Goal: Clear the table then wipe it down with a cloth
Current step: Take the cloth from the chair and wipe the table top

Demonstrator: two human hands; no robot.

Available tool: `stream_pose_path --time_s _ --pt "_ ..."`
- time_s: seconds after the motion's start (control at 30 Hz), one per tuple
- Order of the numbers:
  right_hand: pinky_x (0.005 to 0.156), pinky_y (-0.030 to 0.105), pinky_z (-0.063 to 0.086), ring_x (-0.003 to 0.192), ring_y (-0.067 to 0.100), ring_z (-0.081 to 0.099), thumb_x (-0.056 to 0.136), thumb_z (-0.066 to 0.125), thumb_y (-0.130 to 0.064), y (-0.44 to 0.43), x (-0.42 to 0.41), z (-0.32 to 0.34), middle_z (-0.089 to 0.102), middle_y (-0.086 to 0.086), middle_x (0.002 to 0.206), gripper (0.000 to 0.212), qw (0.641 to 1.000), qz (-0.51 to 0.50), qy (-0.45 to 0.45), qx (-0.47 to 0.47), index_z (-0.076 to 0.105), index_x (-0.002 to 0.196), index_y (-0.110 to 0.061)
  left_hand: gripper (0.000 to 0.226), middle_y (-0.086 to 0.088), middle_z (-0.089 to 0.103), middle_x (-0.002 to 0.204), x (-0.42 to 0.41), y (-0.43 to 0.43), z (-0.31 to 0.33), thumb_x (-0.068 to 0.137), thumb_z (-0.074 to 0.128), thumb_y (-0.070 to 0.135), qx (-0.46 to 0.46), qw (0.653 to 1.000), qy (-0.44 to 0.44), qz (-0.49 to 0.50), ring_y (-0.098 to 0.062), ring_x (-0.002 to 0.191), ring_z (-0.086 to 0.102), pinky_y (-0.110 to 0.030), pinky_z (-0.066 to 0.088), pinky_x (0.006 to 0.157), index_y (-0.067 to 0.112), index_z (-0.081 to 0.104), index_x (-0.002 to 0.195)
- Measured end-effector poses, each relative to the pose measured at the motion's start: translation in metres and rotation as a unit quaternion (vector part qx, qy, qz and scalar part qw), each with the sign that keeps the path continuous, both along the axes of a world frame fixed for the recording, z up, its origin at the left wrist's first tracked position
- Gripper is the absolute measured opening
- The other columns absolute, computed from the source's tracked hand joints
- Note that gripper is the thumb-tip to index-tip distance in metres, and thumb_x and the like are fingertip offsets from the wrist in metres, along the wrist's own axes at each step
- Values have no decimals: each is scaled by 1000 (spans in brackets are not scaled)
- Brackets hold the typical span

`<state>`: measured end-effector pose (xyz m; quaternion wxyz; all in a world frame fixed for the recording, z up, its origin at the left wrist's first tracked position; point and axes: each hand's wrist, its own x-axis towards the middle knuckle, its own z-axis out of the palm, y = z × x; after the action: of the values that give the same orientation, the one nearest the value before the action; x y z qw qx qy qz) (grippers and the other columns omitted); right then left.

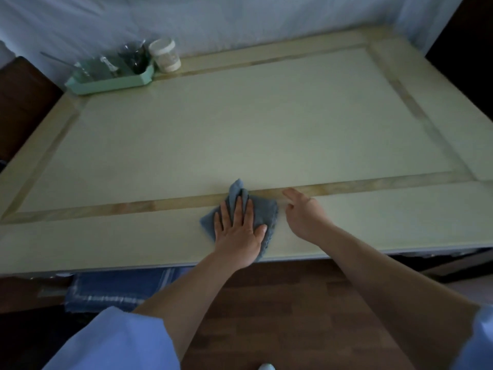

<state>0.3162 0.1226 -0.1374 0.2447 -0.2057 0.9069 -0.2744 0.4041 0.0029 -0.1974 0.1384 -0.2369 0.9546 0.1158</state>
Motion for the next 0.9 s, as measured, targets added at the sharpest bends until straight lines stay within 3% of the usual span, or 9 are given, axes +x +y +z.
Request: stream_pose_path --time_s 0.2,0.27,0.33,0.5,0.7,0.83,0.9 --pt "108 28 32 137 23 37 96 37 -7 79 -36 4 36 6 151 50 999 -1 9 40 32 146 -13 70 -2 -23 157 -49 80 1 96 21 52 3 999 0 -40 -33 144 -22 -47 -13 117 24 -13 149" --pt "96 28 39 127 26 46 95 38 -9 116 -50 -1 47 10 141 40 999 -17 16 33 46 133 -9 69 -2 -23 157 -70 117 2 96 20 52 5 998 -1 -60 -32 144 -22 -47 -13 117 24 -13 149" --pt "79 24 36 113 29 53 92 38 -10 153 -65 -7 57 13 127 26 999 -36 24 26 54 112 -10 68 -2 -24 157 -90 155 3 96 19 52 8 997 -3 -78 -32 143 -24 -47 -15 117 24 -13 149" --pt "96 28 39 123 28 48 95 37 -10 241 -101 -6 51 11 137 42 993 -109 25 28 45 136 -13 66 1 -25 157 -141 246 3 97 18 51 25 989 3 -142 -30 143 -26 -45 -17 115 25 -13 149" --pt "87 29 39 120 30 51 97 35 -11 338 -133 -3 53 13 135 41 980 -181 62 47 45 137 -13 66 0 -24 157 -198 351 3 96 19 50 33 974 16 -223 -31 144 -23 -46 -15 116 23 -10 150" --pt "66 29 36 80 25 52 92 38 -10 373 -144 -8 62 13 105 26 967 -234 94 10 62 104 -11 65 0 -22 158 -221 394 0 97 21 47 26 956 22 -291 -32 144 -22 -48 -11 117 25 -11 149" --pt "63 30 34 76 24 50 91 38 -11 374 -144 -11 61 12 100 22 963 -242 117 -1 61 92 -9 65 2 -20 158 -224 395 0 97 23 46 24 946 22 -321 -32 144 -22 -48 -11 117 27 -12 149"
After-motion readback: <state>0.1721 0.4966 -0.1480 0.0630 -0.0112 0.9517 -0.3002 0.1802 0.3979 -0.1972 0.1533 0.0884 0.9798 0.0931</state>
